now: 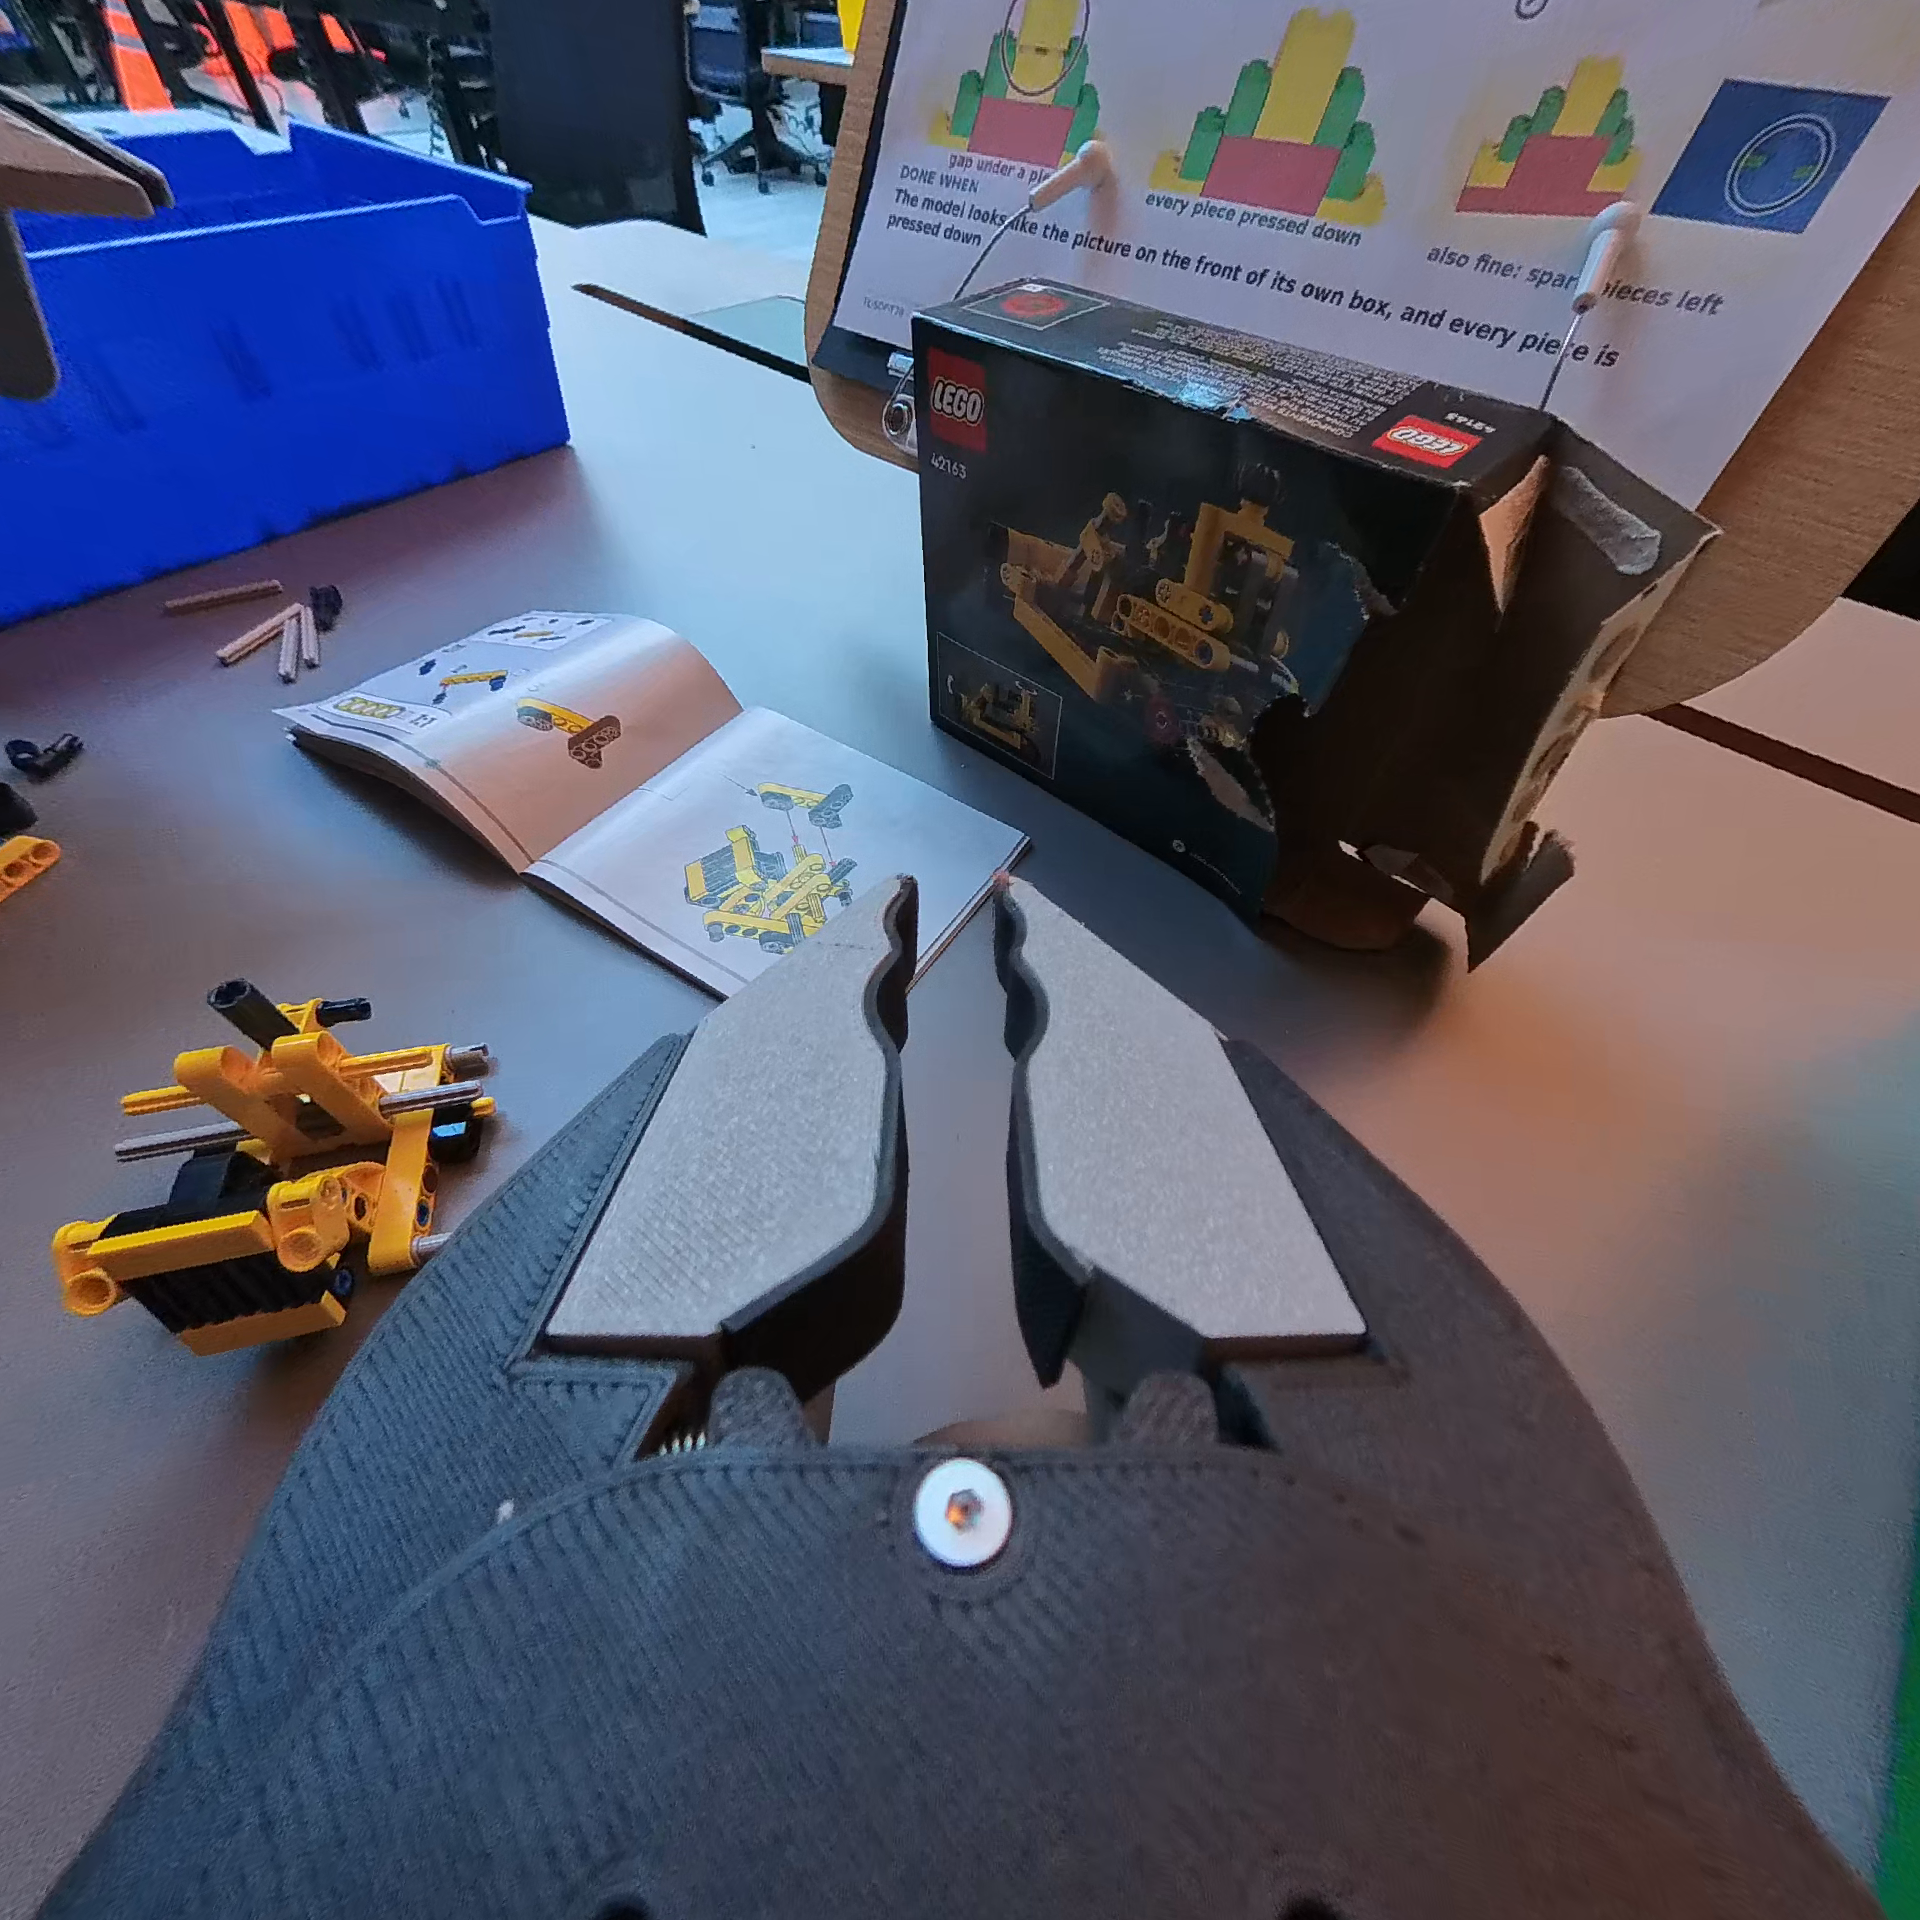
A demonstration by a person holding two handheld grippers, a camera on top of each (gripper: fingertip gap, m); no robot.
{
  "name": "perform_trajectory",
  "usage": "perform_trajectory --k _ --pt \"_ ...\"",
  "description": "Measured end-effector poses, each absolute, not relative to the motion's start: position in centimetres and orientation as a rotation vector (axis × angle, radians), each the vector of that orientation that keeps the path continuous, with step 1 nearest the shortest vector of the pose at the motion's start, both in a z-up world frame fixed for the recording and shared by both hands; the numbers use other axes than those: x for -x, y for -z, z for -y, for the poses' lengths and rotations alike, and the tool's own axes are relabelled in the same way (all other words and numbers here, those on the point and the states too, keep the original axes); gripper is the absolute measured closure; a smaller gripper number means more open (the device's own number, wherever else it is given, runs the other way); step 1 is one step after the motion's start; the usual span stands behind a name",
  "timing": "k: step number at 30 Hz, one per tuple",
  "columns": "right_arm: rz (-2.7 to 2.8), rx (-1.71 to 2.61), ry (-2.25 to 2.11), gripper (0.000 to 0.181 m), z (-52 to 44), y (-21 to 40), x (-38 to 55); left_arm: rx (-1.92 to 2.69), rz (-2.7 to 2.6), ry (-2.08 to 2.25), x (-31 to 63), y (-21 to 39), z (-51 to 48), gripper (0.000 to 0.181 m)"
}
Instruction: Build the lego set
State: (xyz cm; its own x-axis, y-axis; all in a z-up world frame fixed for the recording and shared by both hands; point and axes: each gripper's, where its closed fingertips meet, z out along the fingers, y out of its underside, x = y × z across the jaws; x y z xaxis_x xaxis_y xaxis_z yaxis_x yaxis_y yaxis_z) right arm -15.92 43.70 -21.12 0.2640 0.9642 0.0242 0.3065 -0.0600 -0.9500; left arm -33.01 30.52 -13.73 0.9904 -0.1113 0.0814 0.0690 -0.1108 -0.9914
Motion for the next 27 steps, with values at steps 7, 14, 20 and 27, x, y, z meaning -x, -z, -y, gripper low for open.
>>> perform_trajectory --k 7,14,20,27 --pt "1.219 1.568 -0.85 0.17 -43.7 21.23 15.94 1.679 -0.037 0.152 32.89 13.83 -30.55 0.18" --pt "1.218 1.569 -0.849 0.17 -43.72 21.24 15.93 1.679 -0.044 0.145 32.84 13.86 -30.56 0.18" --pt "1.222 1.565 -0.849 0.17 -43.63 21.21 15.95 1.688 -0.044 0.142 32.89 14.14 -30.69 0.18" --pt "1.221 1.565 -0.85 0.17 -43.62 21.17 15.95 1.686 -0.047 0.138 32.82 14.1 -30.68 0.181"
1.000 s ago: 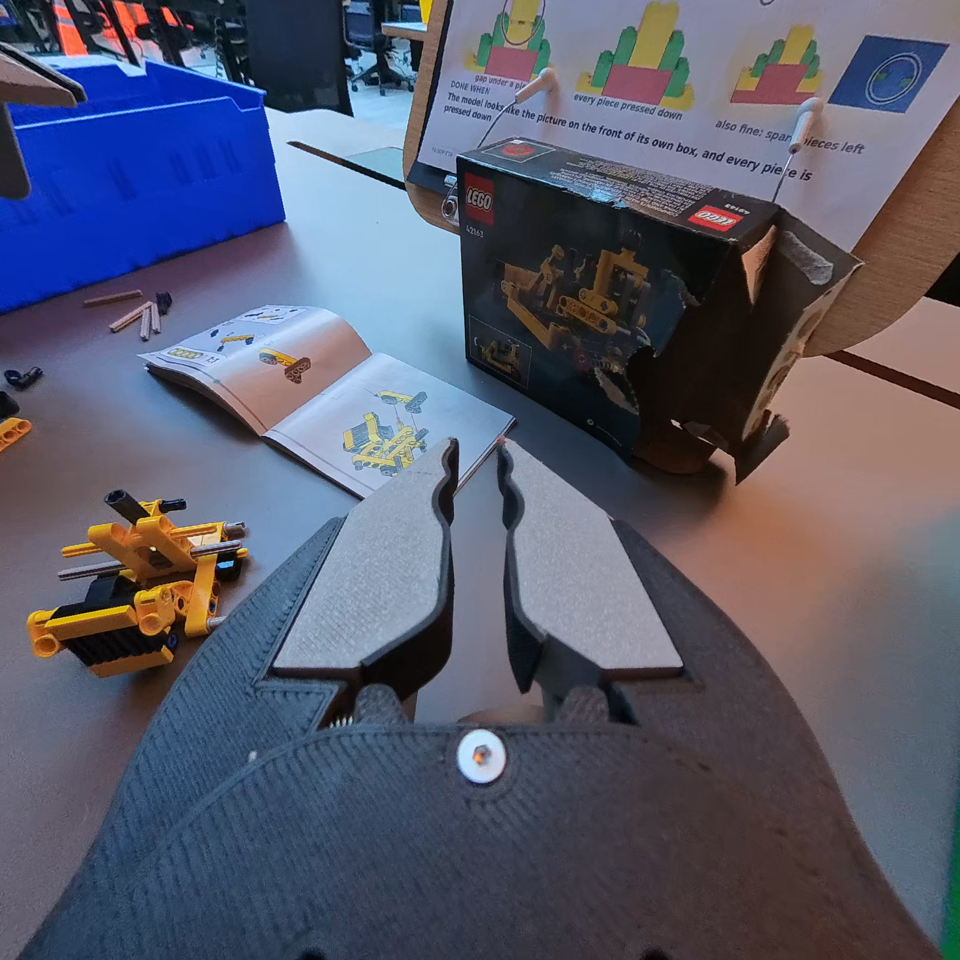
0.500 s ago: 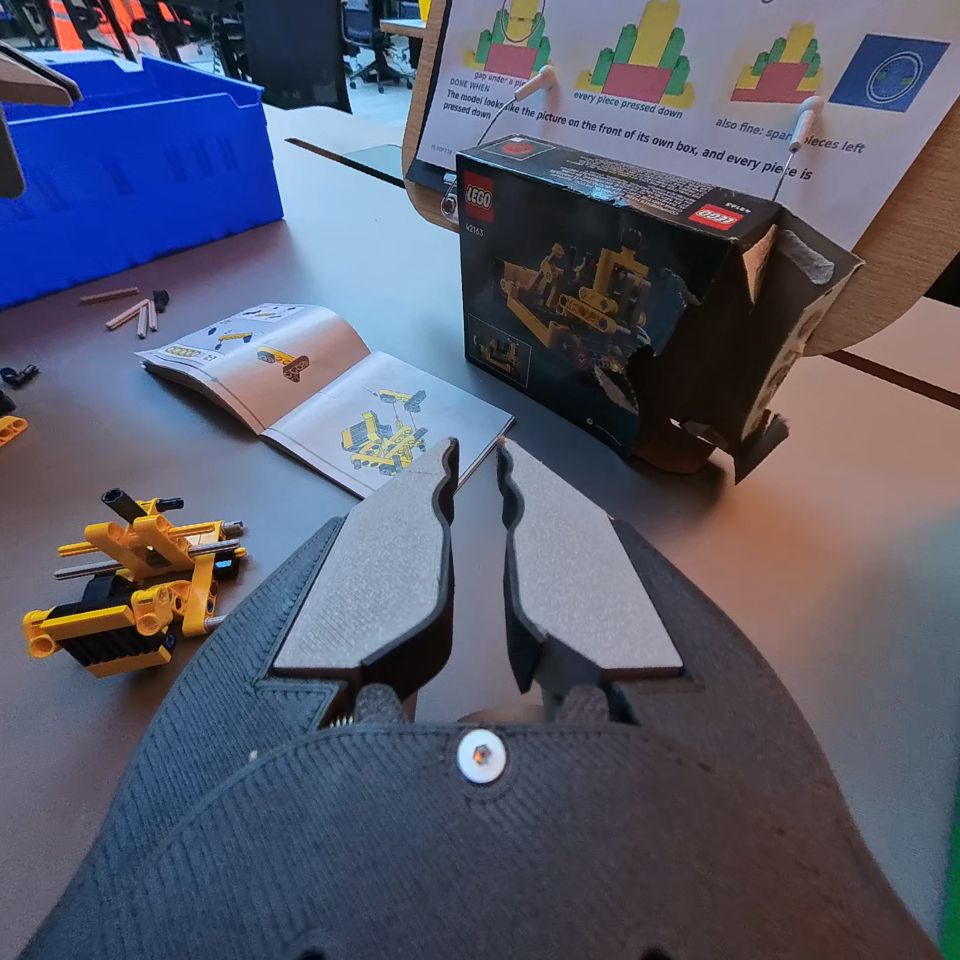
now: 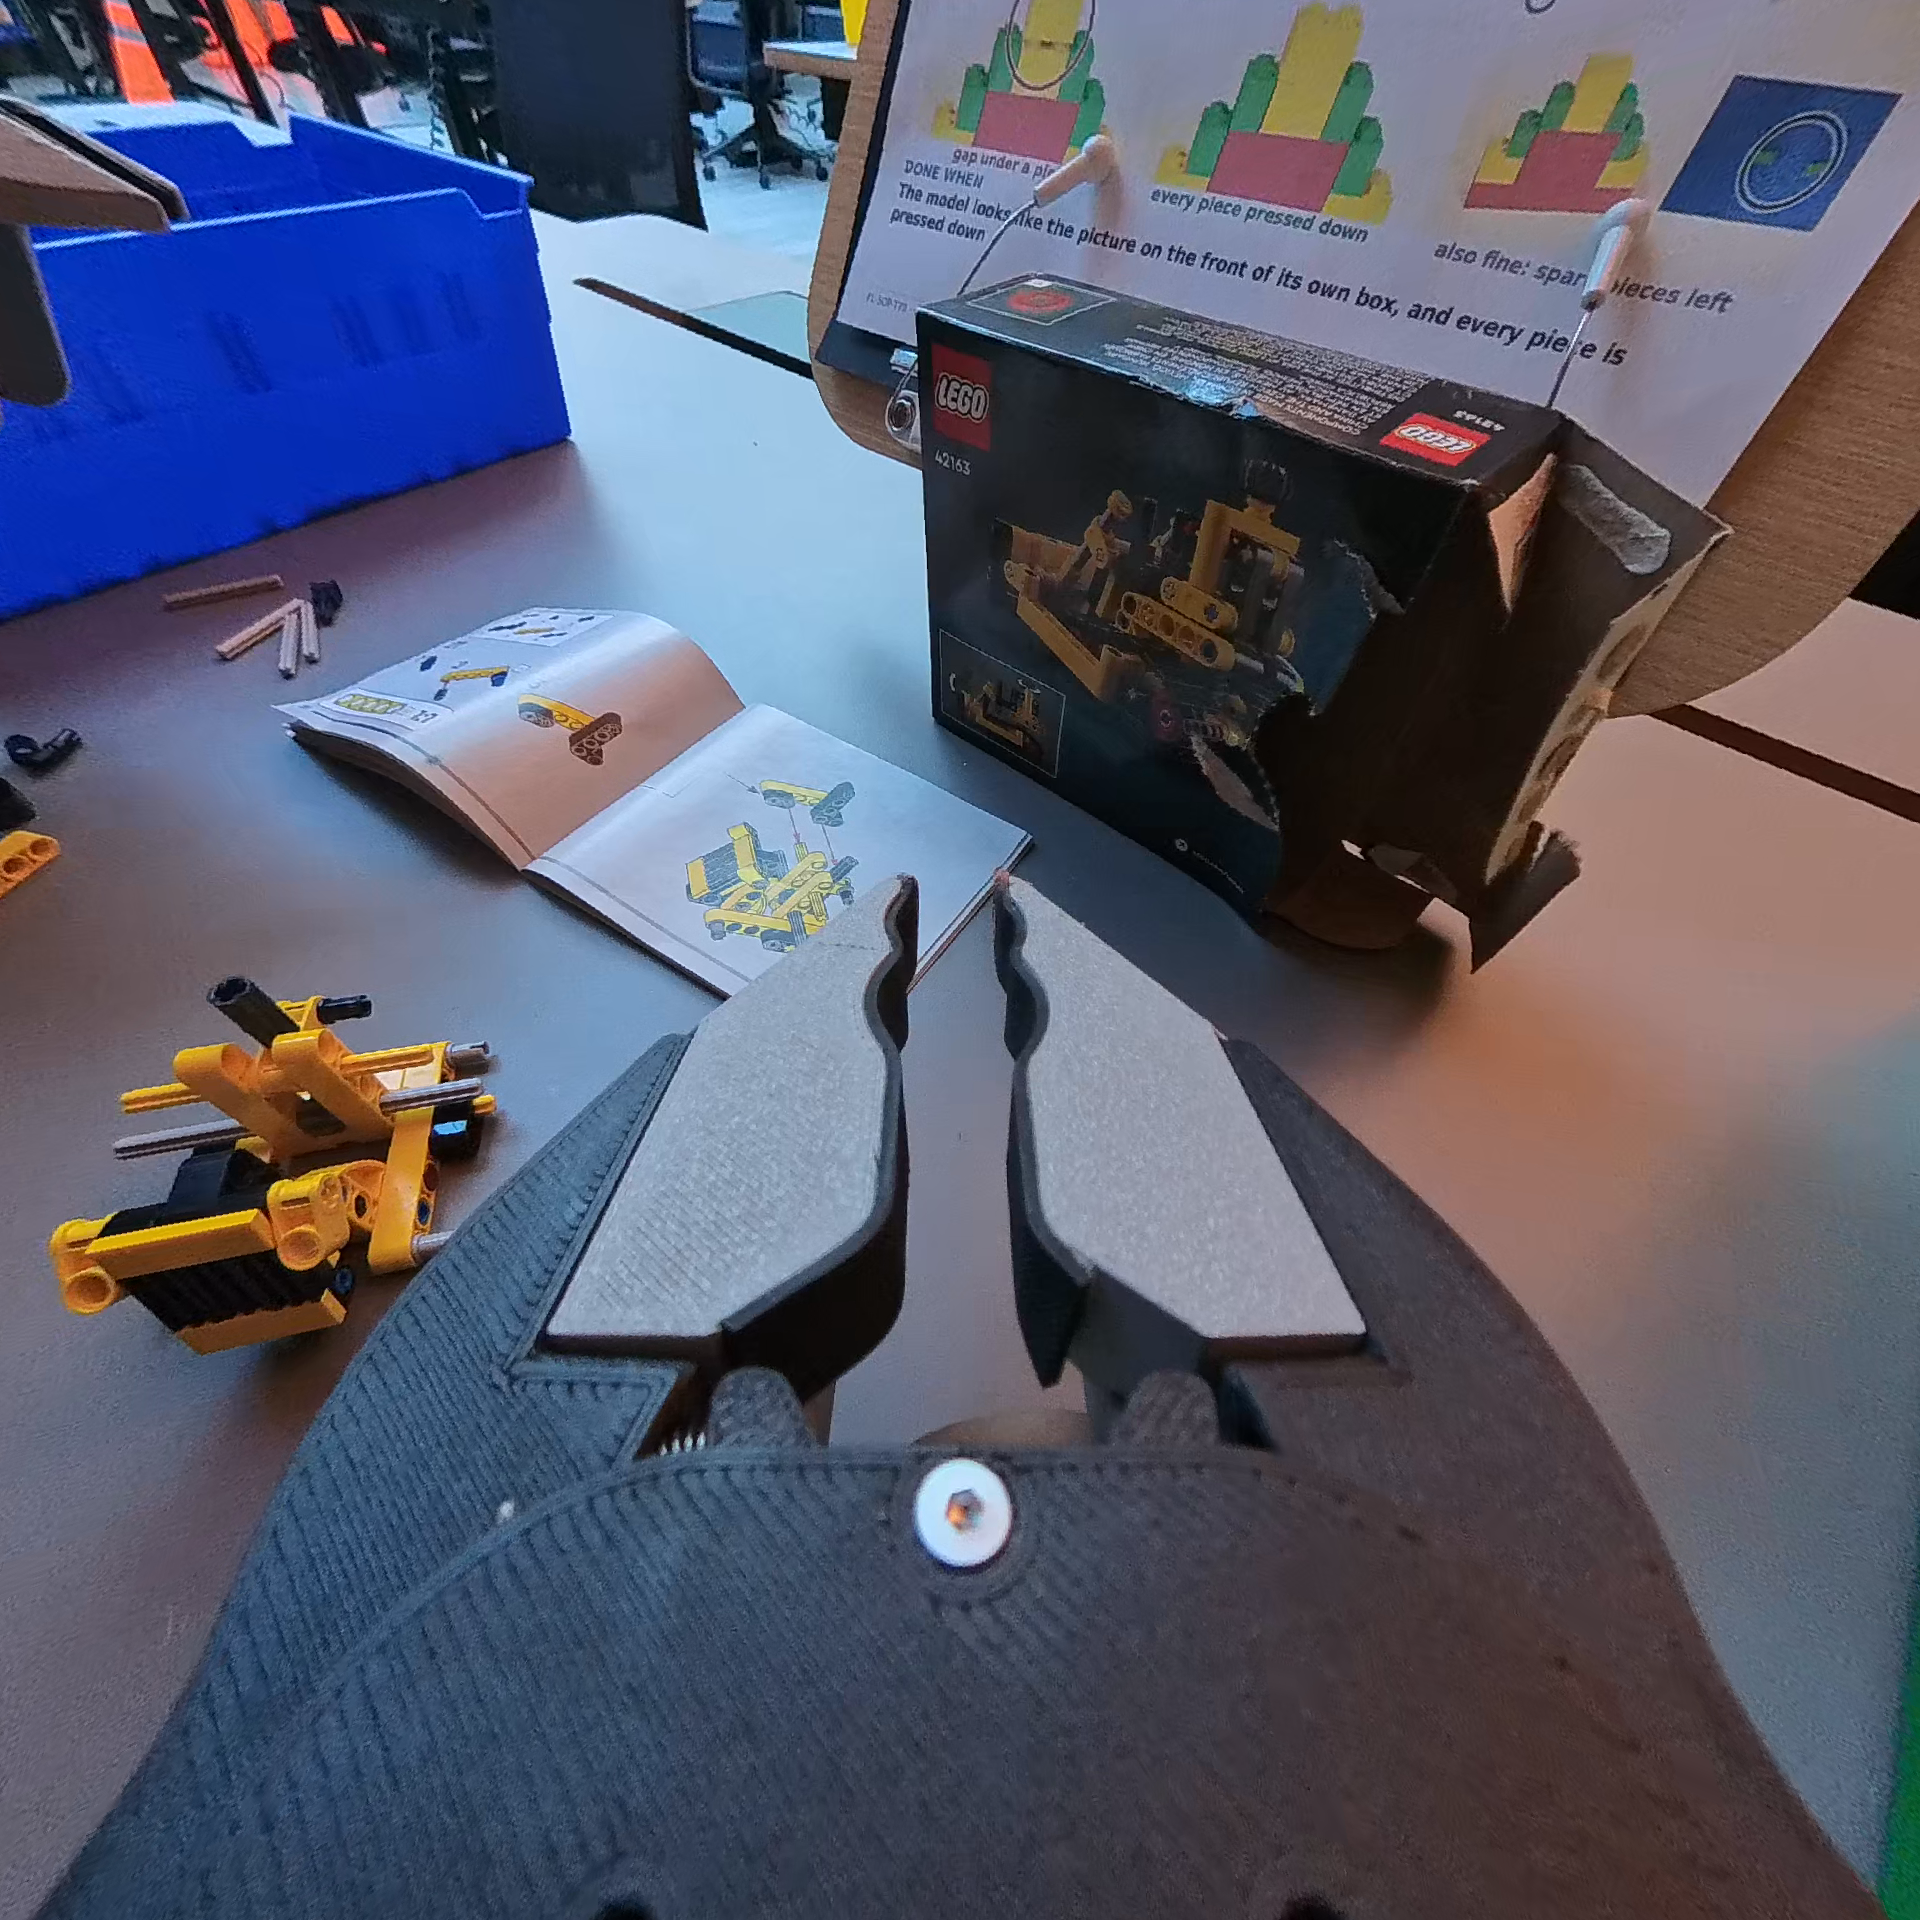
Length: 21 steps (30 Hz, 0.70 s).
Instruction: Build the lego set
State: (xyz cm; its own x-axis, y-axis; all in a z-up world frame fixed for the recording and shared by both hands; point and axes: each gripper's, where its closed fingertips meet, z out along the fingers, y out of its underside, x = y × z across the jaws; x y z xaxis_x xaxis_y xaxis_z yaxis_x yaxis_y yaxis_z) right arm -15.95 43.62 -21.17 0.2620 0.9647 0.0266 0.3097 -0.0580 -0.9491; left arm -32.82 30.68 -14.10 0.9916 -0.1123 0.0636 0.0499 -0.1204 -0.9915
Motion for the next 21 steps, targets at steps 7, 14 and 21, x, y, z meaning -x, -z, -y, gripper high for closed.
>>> perform_trajectory --k 7,14,21 --pt "1.224 1.567 -0.848 0.17 -43.6 21.27 16.0 1.68 -0.046 0.138 32.83 13.94 -30.62 0.181" --pt "1.226 1.567 -0.848 0.17 -43.57 21.29 16.04 1.682 -0.05 0.139 32.75 13.99 -30.63 0.18" --pt "1.227 1.565 -0.845 0.17 -43.54 21.25 16.04 1.683 -0.053 0.135 32.71 14.01 -30.64 0.181"
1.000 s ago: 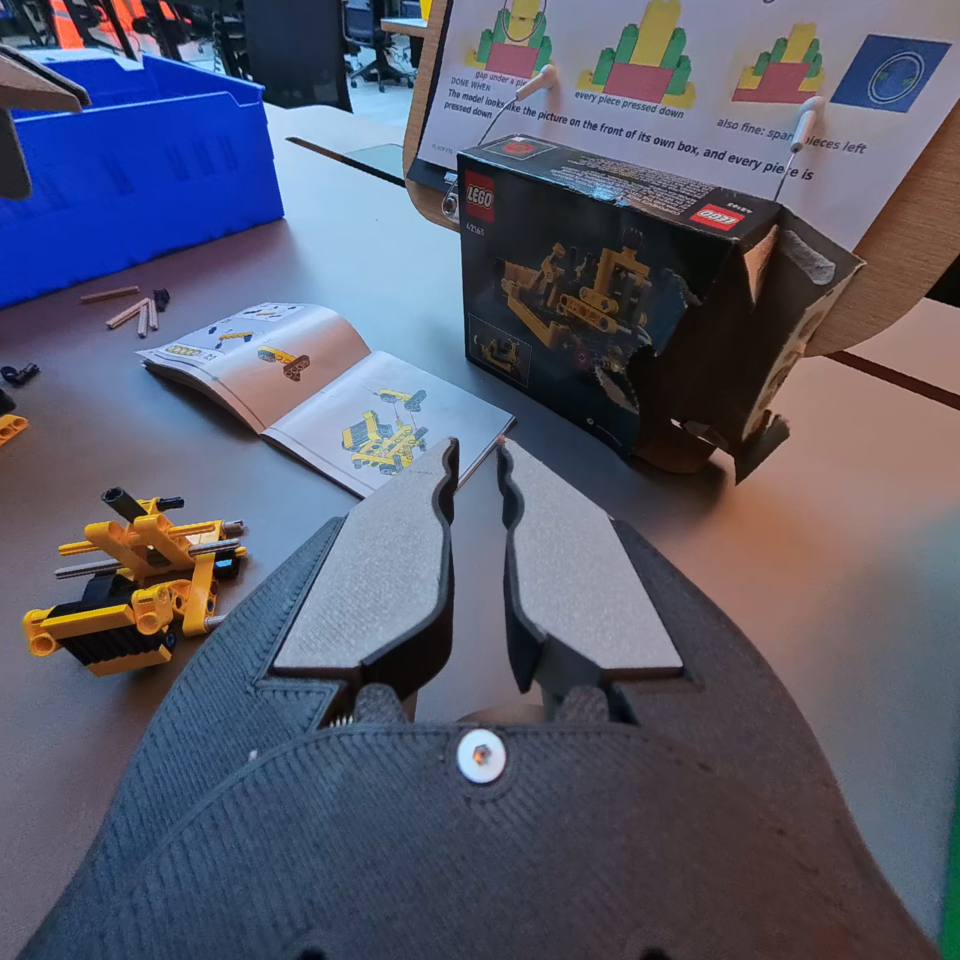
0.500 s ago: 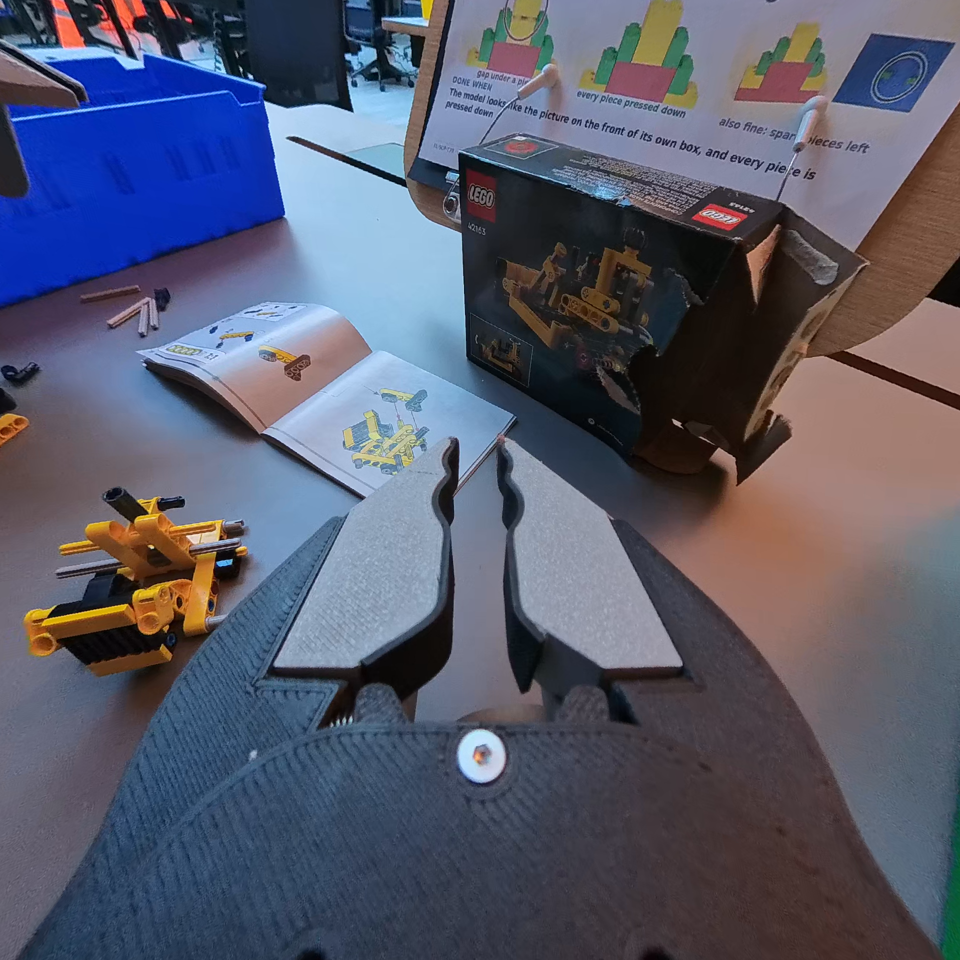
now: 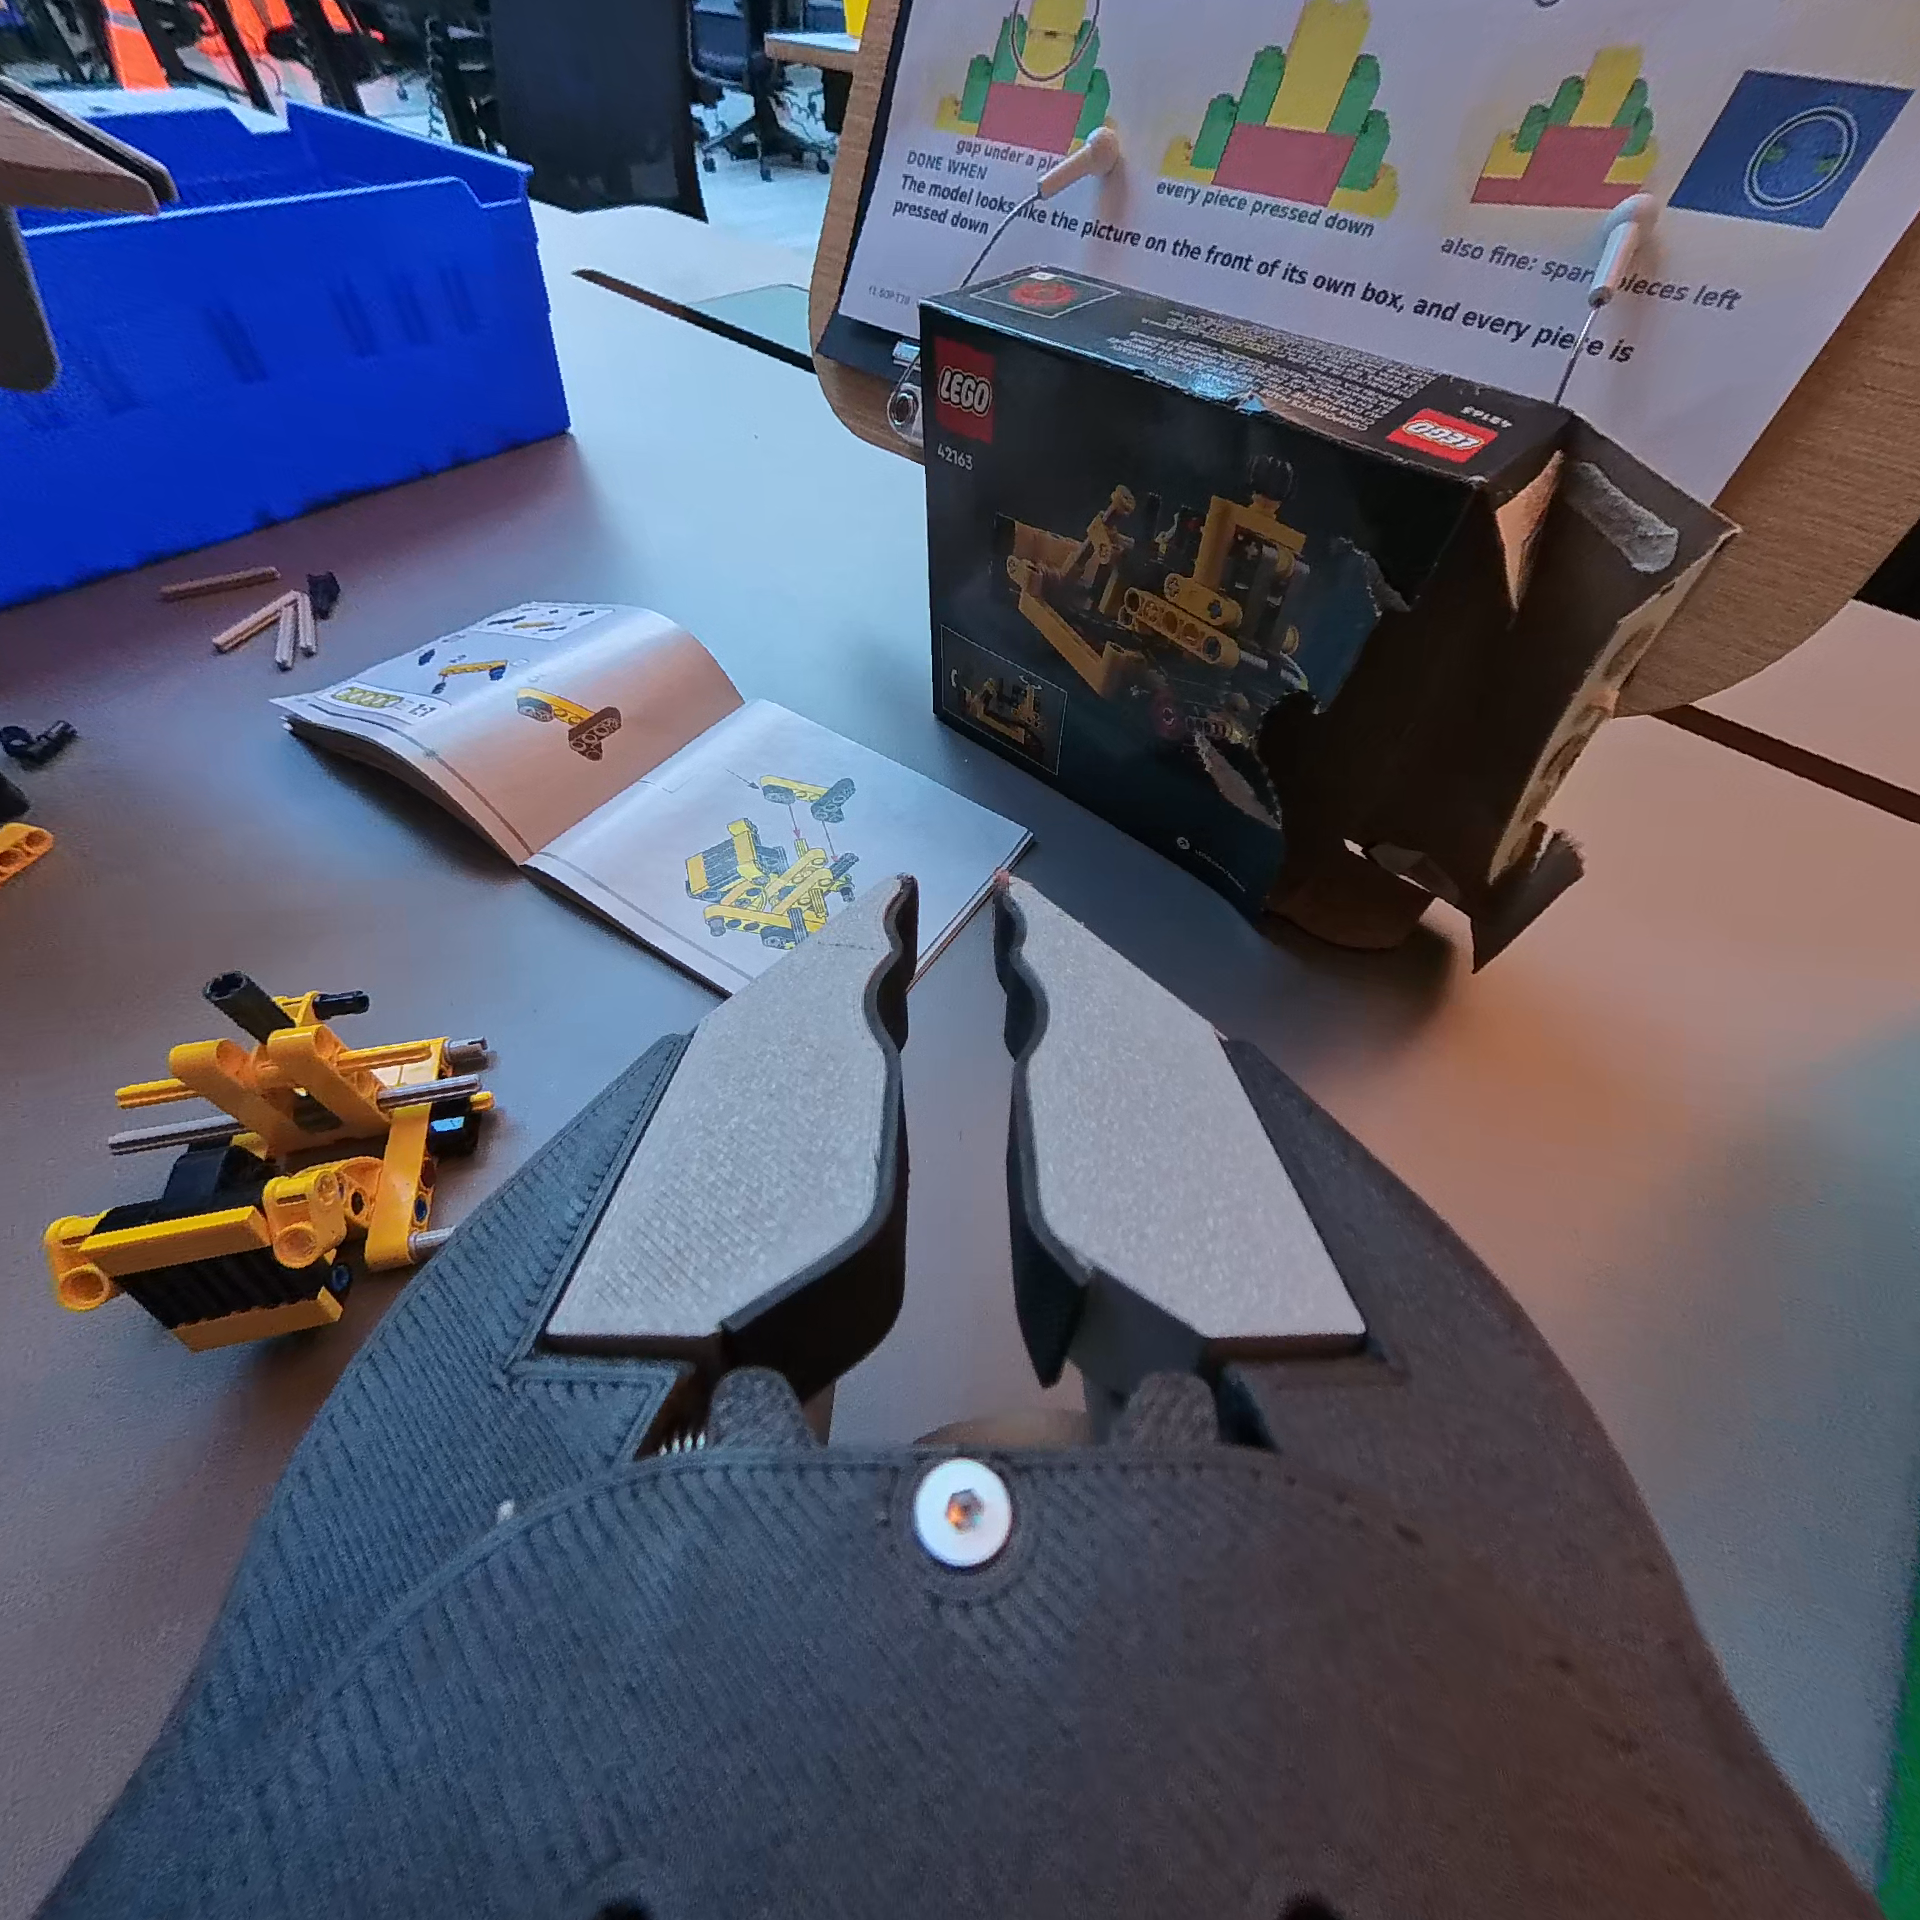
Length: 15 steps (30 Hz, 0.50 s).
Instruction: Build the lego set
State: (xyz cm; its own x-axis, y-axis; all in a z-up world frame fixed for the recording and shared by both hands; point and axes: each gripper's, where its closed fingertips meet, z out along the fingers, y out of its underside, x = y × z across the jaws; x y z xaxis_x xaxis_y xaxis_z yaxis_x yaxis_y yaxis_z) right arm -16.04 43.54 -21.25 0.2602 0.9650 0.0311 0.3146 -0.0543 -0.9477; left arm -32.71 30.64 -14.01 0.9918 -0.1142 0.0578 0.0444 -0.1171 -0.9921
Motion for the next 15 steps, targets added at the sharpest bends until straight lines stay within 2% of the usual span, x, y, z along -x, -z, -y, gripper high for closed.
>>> perform_trajectory --k 15 --pt "1.198 1.441 -0.795 0.169 -43.6 19.4 15.6 1.711 -0.092 0.078 32.6 14.6 -30.8 0.179"
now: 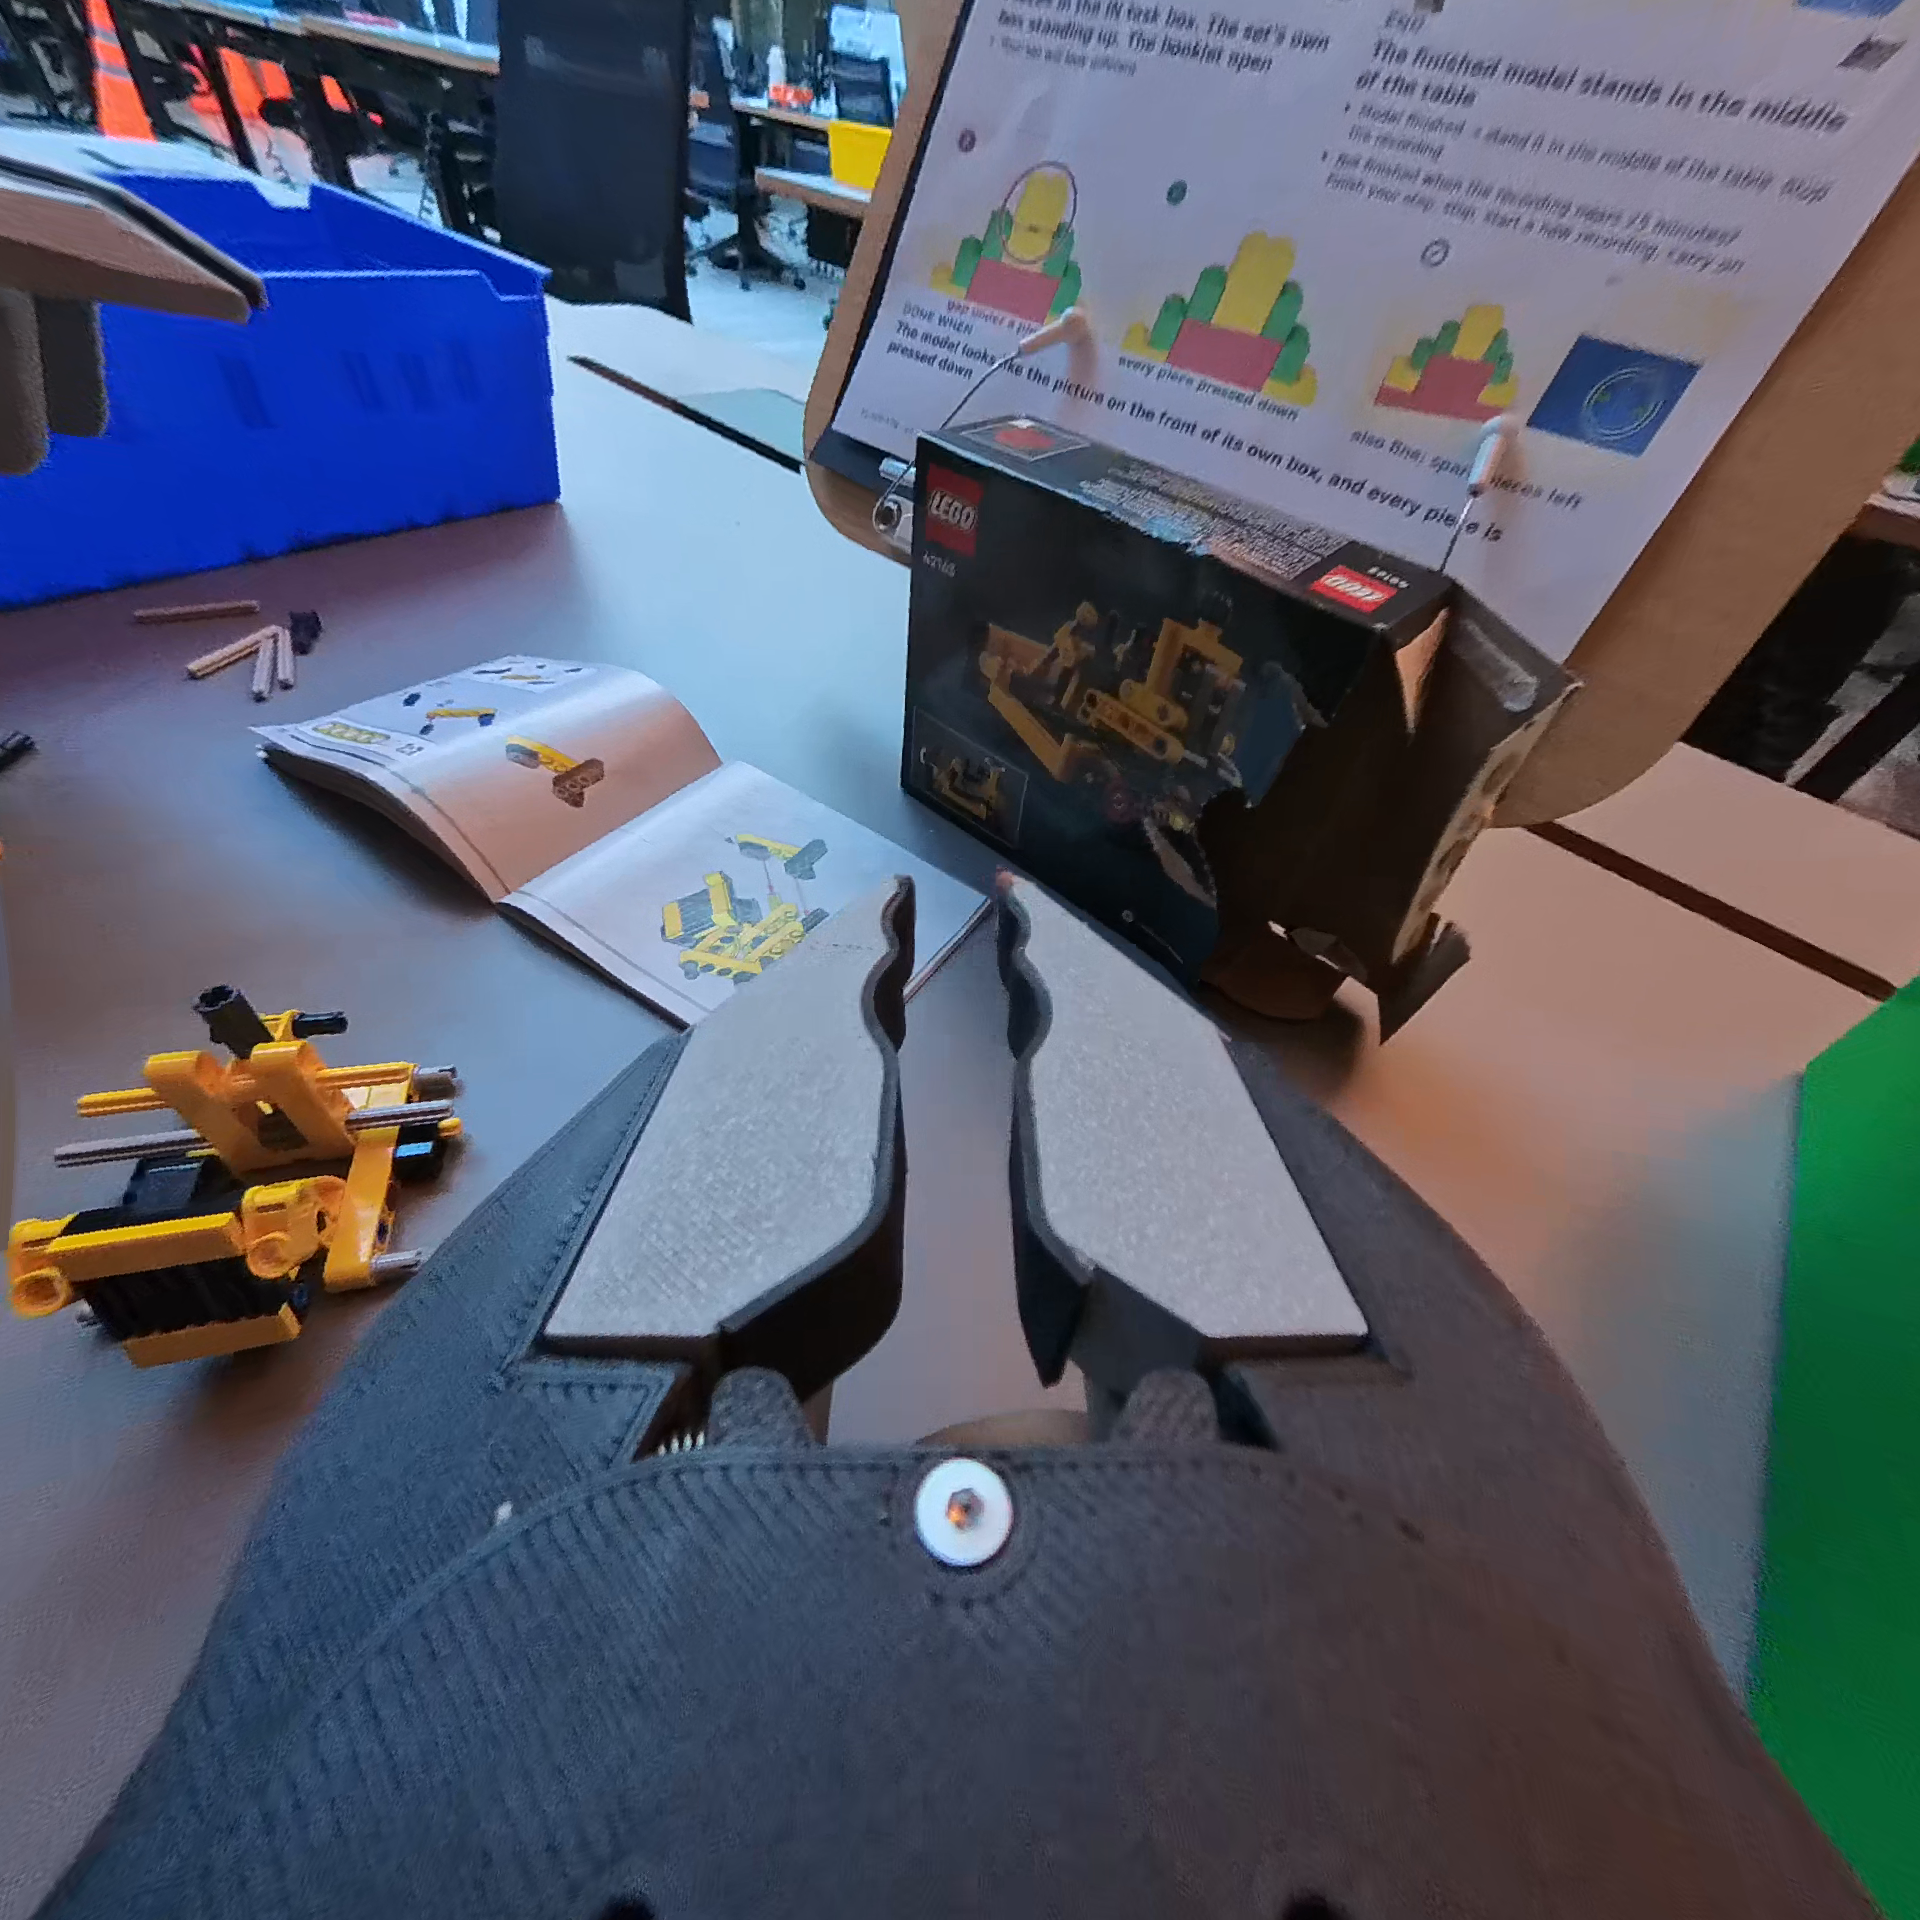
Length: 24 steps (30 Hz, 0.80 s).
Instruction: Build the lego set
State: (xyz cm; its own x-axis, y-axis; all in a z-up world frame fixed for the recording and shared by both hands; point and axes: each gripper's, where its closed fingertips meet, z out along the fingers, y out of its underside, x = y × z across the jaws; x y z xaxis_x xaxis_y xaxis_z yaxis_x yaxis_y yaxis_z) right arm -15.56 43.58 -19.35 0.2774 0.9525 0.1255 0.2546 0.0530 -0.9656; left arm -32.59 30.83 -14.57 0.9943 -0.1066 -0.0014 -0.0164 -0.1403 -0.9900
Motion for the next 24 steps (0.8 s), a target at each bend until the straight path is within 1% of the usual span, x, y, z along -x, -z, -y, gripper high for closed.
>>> perform_trajectory --k 4,7,10,12,18,21,24 --pt "1.161 1.439 -0.788 0.169 -44.0 19.0 15.2 1.702 -0.089 0.031 33.2 14.5 -30.9 0.18" --pt "1.106 1.409 -0.692 0.167 -44.5 17.6 14.1 1.709 -0.078 0.002 33.7 14.7 -31.0 0.18" --pt "1.051 1.402 -0.891 0.162 -40.8 15.7 14.1 1.717 -0.087 -0.066 34.2 15.0 -31.1 0.18" --pt "1.115 1.36 -1.003 0.162 -36.5 15.4 15.1 1.714 -0.106 -0.108 34.2 15.0 -31.1 0.18" --pt "1.563 1.394 -1.066 0.155 -23.7 20.5 19.5 1.698 -0.201 -0.187 33.1 14.8 -30.6 0.178" --pt "1.668 1.44 -1.043 0.151 -20.5 22.6 21.7 1.688 -0.263 -0.241 32.7 14.8 -29.9 0.177" --pt "1.722 1.48 -0.984 0.146 -19.6 24.3 23.9 1.625 -0.303 -0.302 32.8 13.9 -28.9 0.176"
